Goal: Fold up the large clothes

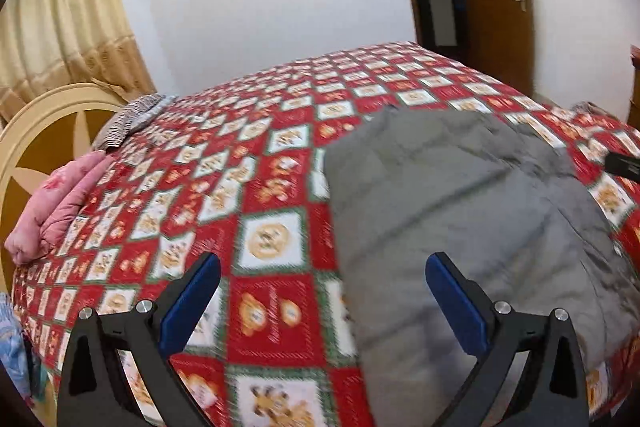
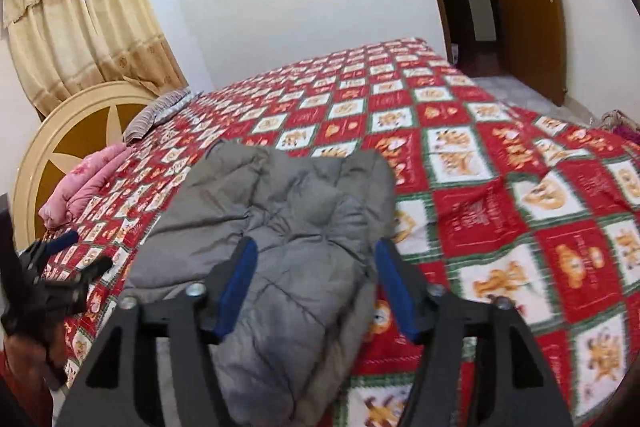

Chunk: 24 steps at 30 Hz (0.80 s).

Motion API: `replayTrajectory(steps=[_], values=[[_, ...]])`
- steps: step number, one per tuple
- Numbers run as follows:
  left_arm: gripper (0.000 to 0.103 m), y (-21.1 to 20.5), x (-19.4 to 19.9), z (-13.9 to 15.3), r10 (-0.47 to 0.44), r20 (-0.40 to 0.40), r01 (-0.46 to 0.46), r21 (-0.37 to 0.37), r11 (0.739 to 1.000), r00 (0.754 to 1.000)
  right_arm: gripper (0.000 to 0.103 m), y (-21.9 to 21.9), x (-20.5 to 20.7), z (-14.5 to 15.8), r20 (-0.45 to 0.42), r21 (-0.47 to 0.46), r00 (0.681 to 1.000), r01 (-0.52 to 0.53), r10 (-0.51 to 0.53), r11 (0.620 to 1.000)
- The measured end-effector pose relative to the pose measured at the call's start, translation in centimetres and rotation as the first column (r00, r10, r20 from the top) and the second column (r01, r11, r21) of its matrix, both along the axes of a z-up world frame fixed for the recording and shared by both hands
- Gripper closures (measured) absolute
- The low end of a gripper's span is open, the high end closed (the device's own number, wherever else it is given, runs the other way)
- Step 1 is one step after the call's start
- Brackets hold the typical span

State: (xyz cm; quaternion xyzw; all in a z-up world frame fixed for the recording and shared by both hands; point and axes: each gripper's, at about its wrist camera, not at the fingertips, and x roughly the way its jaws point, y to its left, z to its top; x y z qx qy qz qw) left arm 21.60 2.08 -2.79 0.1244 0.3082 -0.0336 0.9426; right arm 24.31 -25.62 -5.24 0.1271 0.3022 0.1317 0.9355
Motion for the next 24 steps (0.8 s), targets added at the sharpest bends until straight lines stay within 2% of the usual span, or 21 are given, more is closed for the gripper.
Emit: replayTrajectory(steps=[2,5,6,8,9,10,13,16,19,21,23,24], values=[[0.001,0.6,0.9,0.1,0.003,-0.011,-0.003,-0.009,1.0,1.0,0.031,-0.7,-0.5,0.6,0.008,0.002,1.0,0.008,-0.008,1.0],[0.001,1.1,2.0,-0.3,0.003,-0.028,-0.004,-0.024,1.0,1.0,0.019,-1.1,-0.7,0.8,0.004,-0.005,1.0,0.005,-0.005,1.0],[0.001,1.5,2.6,-0.5,0.0,-0.04,-0.002,-0.047,0.999,0.999,0.016,-1.2,-0.9,0.8,0.003,-0.007,1.0,0.004,-0.004,1.0],[0.001,2.3,3.7,-0.8,-0.012,-0.08,0.0,-0.147,0.989,0.997,0.01,-1.1,-1.1,0.7,0.007,0.0,1.0,-0.004,0.004,1.0],[0.001,3.0,4.3,-1.0,-0.024,-0.11,0.0,-0.221,0.975,0.994,0.007,-1.0,-1.0,0.5,0.005,0.004,1.0,-0.011,0.011,1.0],[0.001,4.3,5.4,-1.6,-0.041,-0.166,-0.016,-0.33,0.944,0.985,0.006,-0.9,-1.0,0.2,0.0,0.007,1.0,-0.019,0.019,1.0],[0.001,6.0,7.4,-3.4,-0.061,-0.28,-0.083,-0.475,0.876,0.958,0.004,0.1,0.3,-1.4,-0.052,-0.024,0.998,-0.034,0.032,0.999],[0.001,6.6,8.3,-4.5,-0.107,-0.313,-0.096,-0.569,0.817,0.944,0.005,0.4,1.2,-2.5,-0.093,-0.032,0.995,-0.031,0.028,0.999],[0.001,7.0,9.2,-4.8,-0.151,-0.307,-0.091,-0.651,0.754,0.94,0.005,-0.9,2.4,-2.8,-0.093,0.056,0.996,0.002,0.003,0.998],[0.001,7.1,10.1,-5.2,-0.164,-0.307,-0.093,-0.675,0.732,0.937,0.004,-2.0,3.3,-3.2,-0.095,0.143,0.995,0.022,-0.009,0.989],[0.001,6.5,11.0,-6.2,-0.197,-0.339,-0.102,-0.692,0.715,0.92,0.004,-2.4,4.9,-4.6,-0.13,0.22,0.991,0.018,0.011,0.975],[0.001,6.1,11.3,-6.8,-0.227,-0.351,-0.099,-0.707,0.7,0.908,0.005,-2.2,5.4,-5.3,-0.152,0.229,0.988,0.011,0.025,0.973]])
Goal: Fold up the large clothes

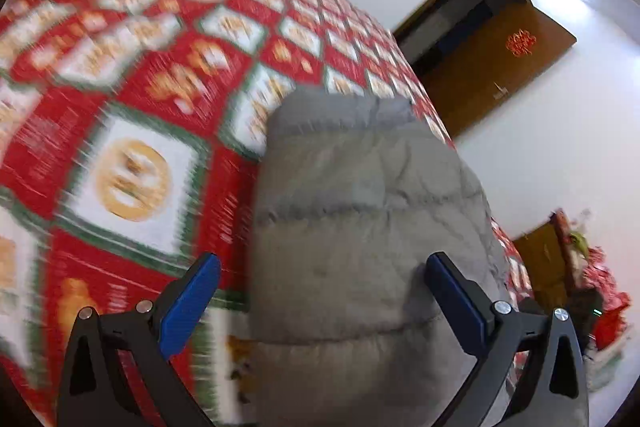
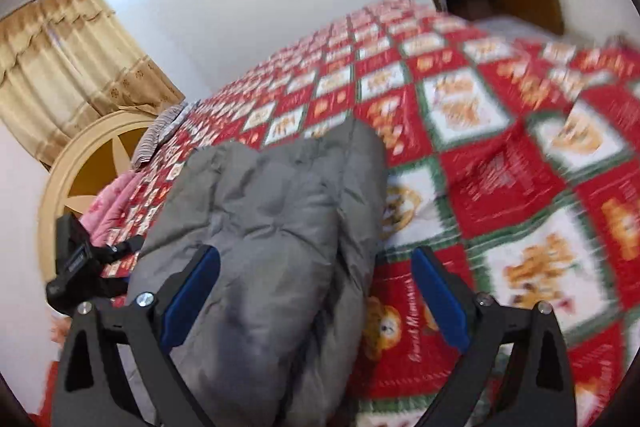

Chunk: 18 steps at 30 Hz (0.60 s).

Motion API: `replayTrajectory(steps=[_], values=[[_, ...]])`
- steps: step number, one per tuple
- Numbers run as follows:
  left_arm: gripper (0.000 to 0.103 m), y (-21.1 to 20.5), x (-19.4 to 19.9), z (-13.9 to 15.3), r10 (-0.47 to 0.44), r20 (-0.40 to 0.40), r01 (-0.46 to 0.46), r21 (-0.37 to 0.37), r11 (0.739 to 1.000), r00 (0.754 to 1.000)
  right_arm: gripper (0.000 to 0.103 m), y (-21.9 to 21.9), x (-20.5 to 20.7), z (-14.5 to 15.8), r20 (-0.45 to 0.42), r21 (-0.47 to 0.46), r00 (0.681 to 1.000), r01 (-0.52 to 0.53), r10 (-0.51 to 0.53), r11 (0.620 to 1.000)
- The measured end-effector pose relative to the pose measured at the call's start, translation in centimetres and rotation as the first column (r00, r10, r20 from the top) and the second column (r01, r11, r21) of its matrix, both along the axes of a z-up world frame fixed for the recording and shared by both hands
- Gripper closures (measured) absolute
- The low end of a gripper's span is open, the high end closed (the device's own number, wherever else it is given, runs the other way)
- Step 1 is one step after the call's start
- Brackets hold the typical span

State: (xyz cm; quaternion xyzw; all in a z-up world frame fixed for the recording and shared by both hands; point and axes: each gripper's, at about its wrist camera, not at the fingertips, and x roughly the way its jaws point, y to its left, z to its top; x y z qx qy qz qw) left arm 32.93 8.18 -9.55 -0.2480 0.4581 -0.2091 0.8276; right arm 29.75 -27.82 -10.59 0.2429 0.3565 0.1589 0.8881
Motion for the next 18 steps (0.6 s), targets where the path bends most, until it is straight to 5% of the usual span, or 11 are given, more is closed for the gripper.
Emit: replayTrajectory(steps=[5,10,13,15,18], values=[[0.001,-1.0,0.0,-2.3,-0.085,-0.032,0.08,-0.123,0.989,0.996,0.003,1.3,1.4,-3.3,-0.061,0.07,0.995,-0.08,0.084,0.994],[0.001,-1.9,-0.5,-2.1,-0.178,0.037,0.181,-0.092,0.979,0.983,0.003,4.2,1.5,-3.2,-0.02,0.037,0.98,-0.197,0.198,0.98],[0.001,-2.8,-0.6,-2.2,-0.203,0.078,0.207,-0.059,0.977,0.976,0.006,6.8,1.7,-2.9,-0.018,-0.07,0.973,-0.229,0.229,0.971],[0.003,-3.1,-0.7,-2.0,-0.199,0.085,0.202,-0.035,0.979,0.976,0.025,7.5,1.7,-2.7,-0.03,-0.083,0.975,-0.221,0.219,0.972],[0.024,-3.1,-1.5,-1.5,-0.185,0.096,0.189,-0.032,0.981,0.978,0.051,8.7,0.6,-1.8,-0.038,-0.147,0.978,-0.207,0.204,0.967]])
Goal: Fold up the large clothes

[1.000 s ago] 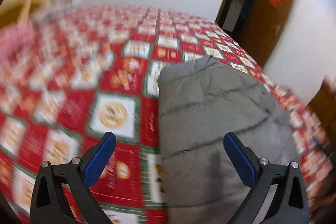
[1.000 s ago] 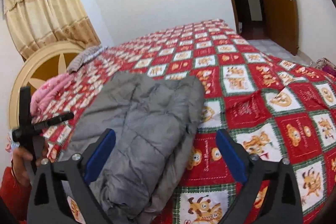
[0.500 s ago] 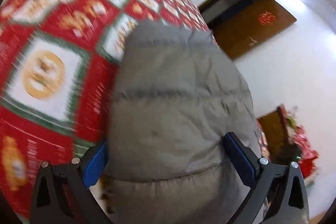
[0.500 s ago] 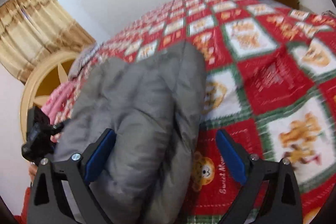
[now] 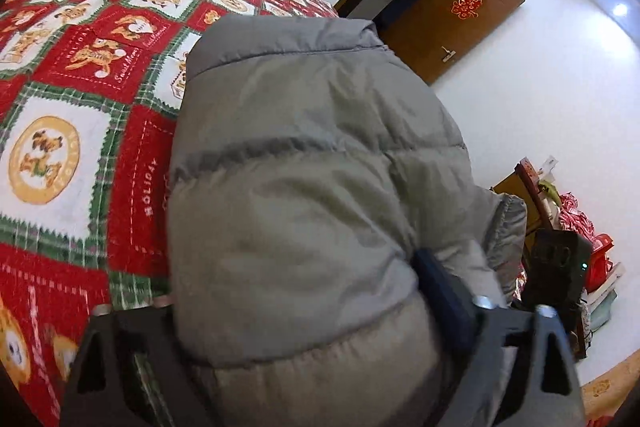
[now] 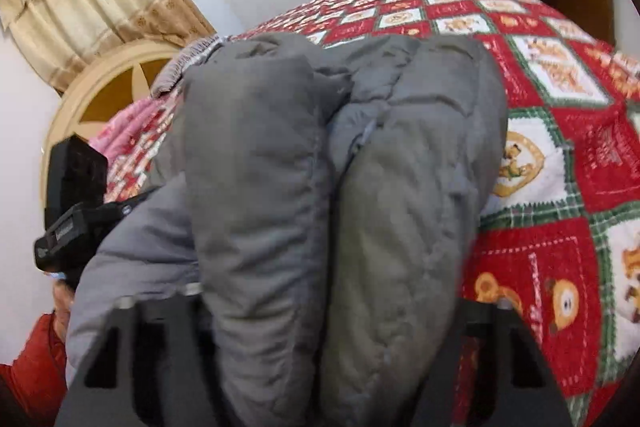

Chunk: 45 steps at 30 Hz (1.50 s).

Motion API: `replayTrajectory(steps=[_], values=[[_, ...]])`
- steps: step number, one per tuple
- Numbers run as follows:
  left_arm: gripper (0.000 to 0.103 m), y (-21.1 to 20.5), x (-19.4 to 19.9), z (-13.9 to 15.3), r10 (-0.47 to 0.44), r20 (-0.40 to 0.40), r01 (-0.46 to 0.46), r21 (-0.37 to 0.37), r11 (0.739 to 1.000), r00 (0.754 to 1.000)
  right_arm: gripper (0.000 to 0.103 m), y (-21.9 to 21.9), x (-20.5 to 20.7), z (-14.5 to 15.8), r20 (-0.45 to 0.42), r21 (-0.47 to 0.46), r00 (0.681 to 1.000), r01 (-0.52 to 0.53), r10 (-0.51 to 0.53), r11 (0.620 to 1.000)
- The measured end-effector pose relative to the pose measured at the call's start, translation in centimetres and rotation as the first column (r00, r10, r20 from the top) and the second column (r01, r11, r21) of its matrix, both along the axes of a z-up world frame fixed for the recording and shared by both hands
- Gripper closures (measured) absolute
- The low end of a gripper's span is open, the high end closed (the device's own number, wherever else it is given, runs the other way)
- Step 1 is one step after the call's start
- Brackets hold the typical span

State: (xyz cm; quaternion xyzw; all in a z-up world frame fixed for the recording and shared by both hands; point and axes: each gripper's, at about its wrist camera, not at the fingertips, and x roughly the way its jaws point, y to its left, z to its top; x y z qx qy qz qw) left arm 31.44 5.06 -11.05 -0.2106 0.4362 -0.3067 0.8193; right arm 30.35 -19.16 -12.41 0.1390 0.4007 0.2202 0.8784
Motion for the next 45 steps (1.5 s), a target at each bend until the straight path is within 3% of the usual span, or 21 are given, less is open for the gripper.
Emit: replayTrajectory(steps=[3,6,11,18,24,33,39,45], values=[[0.033,0.0,-1.3,0.9,0.008,0.029,-0.008,0.015,1.0,1.0,0.067,1.5,-1.8,1.6,0.035,-0.095,0.999,-0.005,0.009,0.995],[0.039,0.3,-3.3,2.1,0.009,0.06,-0.009,0.011,1.0,0.998,0.073,1.0,-4.1,2.9,0.063,-0.07,0.998,-0.006,0.011,0.998],[0.042,1.1,-5.9,5.1,0.001,0.108,0.003,-0.041,0.999,0.994,0.075,-0.2,-7.8,5.6,0.137,-0.01,0.991,0.009,-0.008,1.0],[0.042,-2.0,-8.6,11.1,-0.081,0.229,0.091,-0.032,0.995,0.97,0.075,-3.6,-11.9,10.7,0.245,0.0,0.966,0.081,-0.078,0.997],[0.042,-7.4,-7.6,12.3,-0.156,0.239,0.163,-0.01,0.987,0.958,0.075,-8.6,-13.6,12.9,0.29,-0.039,0.941,0.192,-0.173,0.981],[0.042,-15.1,-4.5,10.2,-0.19,0.225,0.165,0.123,0.978,0.956,0.075,-15.7,-11.5,10.7,0.254,-0.08,0.928,0.3,-0.272,0.951],[0.042,-18.0,-2.6,8.9,-0.167,0.215,0.126,0.189,0.974,0.962,0.075,-19.0,-8.1,8.5,0.229,-0.088,0.938,0.286,-0.26,0.954],[0.042,-19.9,-0.9,6.7,-0.123,0.172,0.074,0.265,0.961,0.977,0.075,-21.8,-5.5,5.2,0.135,-0.063,0.954,0.277,-0.267,0.959]])
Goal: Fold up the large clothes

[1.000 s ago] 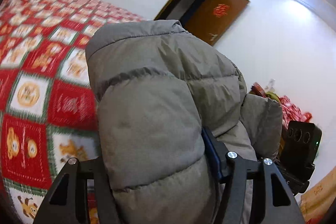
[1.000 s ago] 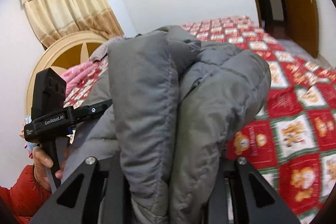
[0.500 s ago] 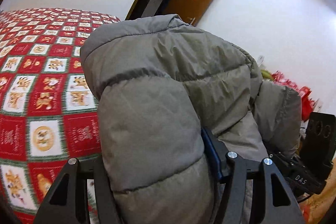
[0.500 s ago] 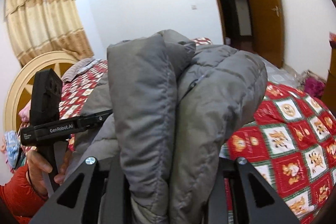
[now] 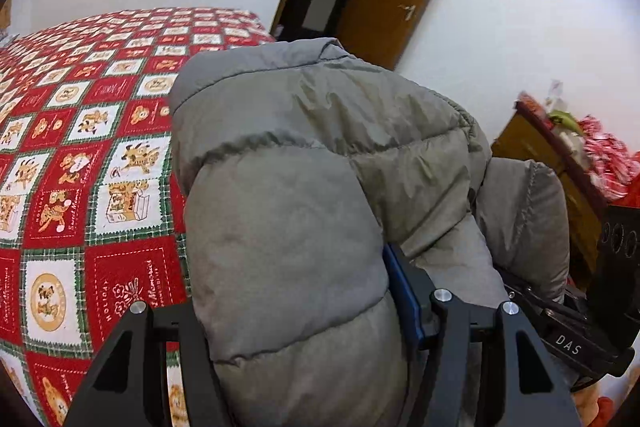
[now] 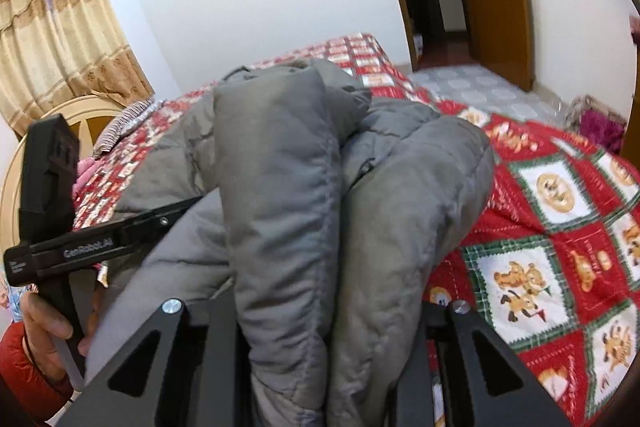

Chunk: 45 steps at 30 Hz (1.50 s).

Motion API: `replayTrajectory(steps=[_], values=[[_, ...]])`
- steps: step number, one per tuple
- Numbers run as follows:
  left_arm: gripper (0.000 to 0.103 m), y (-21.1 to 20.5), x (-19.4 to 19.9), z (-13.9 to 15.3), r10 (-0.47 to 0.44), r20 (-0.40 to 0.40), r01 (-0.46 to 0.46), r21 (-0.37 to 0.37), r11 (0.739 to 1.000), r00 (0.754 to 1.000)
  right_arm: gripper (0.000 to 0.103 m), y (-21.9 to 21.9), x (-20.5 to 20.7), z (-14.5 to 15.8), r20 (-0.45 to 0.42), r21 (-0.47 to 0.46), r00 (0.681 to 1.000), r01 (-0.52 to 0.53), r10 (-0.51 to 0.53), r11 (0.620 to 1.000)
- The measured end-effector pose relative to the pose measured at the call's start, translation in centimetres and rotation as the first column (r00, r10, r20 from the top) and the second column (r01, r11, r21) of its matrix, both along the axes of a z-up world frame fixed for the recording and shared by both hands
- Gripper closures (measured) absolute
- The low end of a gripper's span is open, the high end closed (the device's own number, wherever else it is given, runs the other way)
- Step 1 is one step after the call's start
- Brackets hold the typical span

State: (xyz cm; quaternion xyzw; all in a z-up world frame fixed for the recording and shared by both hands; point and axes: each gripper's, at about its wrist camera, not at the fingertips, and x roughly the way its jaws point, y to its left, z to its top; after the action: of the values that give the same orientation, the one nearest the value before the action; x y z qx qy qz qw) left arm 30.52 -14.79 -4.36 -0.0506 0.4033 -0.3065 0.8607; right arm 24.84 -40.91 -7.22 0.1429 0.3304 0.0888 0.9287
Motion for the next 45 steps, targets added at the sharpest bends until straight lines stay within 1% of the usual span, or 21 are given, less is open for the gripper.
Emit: replayTrajectory(steps=[5,8,10,12,14,17,19,21,22,25,27,28,30,33,34,36,39,40,41,42,45], values=[[0.042,-1.5,2.1,-1.4,0.028,-0.018,-0.027,0.047,0.999,0.999,0.075,-1.3,1.5,-1.6,-0.042,0.046,0.999,0.034,-0.032,0.998],[0.042,-2.6,2.9,-1.8,0.035,0.005,-0.035,0.091,0.995,0.999,0.075,-1.2,2.4,-2.1,-0.063,-0.007,0.997,0.044,-0.045,0.999],[0.04,-3.2,3.2,-2.3,0.041,0.021,-0.043,0.118,0.992,0.999,0.072,-1.3,2.8,-2.7,-0.081,-0.017,0.995,0.052,-0.054,0.998],[0.039,-3.2,3.2,-2.9,0.059,0.03,-0.062,0.128,0.99,0.998,0.065,-2.2,3.1,-3.6,-0.096,0.028,0.993,0.064,-0.061,0.998],[0.037,-3.3,2.7,-3.2,0.06,0.06,-0.068,0.14,0.988,0.996,0.065,-3.1,2.9,-3.9,-0.103,0.081,0.993,0.065,-0.057,0.995],[0.036,-3.1,2.4,-3.5,0.058,0.078,-0.069,0.141,0.988,0.995,0.063,-2.8,2.6,-3.5,-0.106,0.046,0.993,0.064,-0.059,0.997],[0.035,-2.6,2.2,-3.8,0.052,0.071,-0.061,0.123,0.991,0.996,0.054,-3.0,1.9,-3.0,-0.115,0.033,0.99,0.082,-0.078,0.996],[0.035,-2.3,1.9,-3.7,0.05,0.066,-0.057,0.117,0.991,0.997,0.032,-3.6,1.1,-2.0,-0.132,0.004,0.984,0.121,-0.12,0.993],[0.035,-2.1,1.6,-3.5,0.056,0.067,-0.063,0.113,0.992,0.996,0.029,-4.0,0.0,-1.0,-0.122,-0.018,0.981,0.151,-0.153,0.988],[0.034,-1.8,0.8,-3.3,0.091,0.081,-0.1,0.118,0.988,0.993,0.028,-4.6,-3.1,1.9,-0.046,-0.07,0.976,0.211,-0.215,0.975],[0.031,-1.9,0.7,-3.3,0.112,0.089,-0.123,0.132,0.984,0.99,0.03,-4.1,-5.4,4.8,0.035,-0.147,0.962,0.272,-0.27,0.951],[0.03,-2.0,0.8,-3.3,0.116,0.09,-0.128,0.139,0.982,0.989,0.031,-3.4,-6.6,6.4,0.08,-0.175,0.958,0.287,-0.277,0.942],[0.03,-2.1,0.9,-3.2,0.125,0.087,-0.137,0.151,0.979,0.988,0.045,-2.0,-7.3,8.4,0.097,-0.194,0.959,0.279,-0.265,0.94],[0.03,-2.1,0.7,-3.1,0.127,0.095,-0.142,0.17,0.975,0.987,0.047,1.0,-6.1,9.9,0.051,-0.178,0.979,0.201,-0.195,0.963],[0.03,-2.2,0.7,-3.1,0.125,0.096,-0.141,0.181,0.973,0.987,0.047,1.8,-5.5,9.9,0.039,-0.176,0.982,0.189,-0.185,0.966],[0.03,-2.0,0.6,-3.0,0.12,0.094,-0.136,0.192,0.972,0.988,0.049,2.8,-3.9,8.7,0.001,-0.184,0.98,0.195,-0.198,0.964],[0.028,-1.7,0.7,-3.0,0.111,0.083,-0.125,0.194,0.973,0.99,0.049,2.8,-1.1,5.0,-0.067,-0.244,0.964,0.233,-0.256,0.942],[0.025,-1.6,0.8,-3.0,0.111,0.082,-0.125,0.198,0.972,0.99,0.05,2.4,-0.7,3.4,-0.102,-0.249,0.956,0.243,-0.275,0.938],[0.023,-1.7,0.9,-3.1,0.111,0.081,-0.125,0.201,0.972,0.991,0.052,2.2,-0.4,2.6,-0.123,-0.243,0.951,0.25,-0.285,0.937],[0.022,-1.8,1.0,-3.1,0.109,0.082,-0.124,0.203,0.971,0.991,0.052,1.7,-0.4,1.5,-0.144,-0.221,0.946,0.257,-0.292,0.941],[0.016,-2.1,1.4,-3.3,0.111,0.087,-0.127,0.218,0.968,0.99,0.052,0.5,-1.2,0.3,-0.145,-0.162,0.943,0.277,-0.301,0.947]])
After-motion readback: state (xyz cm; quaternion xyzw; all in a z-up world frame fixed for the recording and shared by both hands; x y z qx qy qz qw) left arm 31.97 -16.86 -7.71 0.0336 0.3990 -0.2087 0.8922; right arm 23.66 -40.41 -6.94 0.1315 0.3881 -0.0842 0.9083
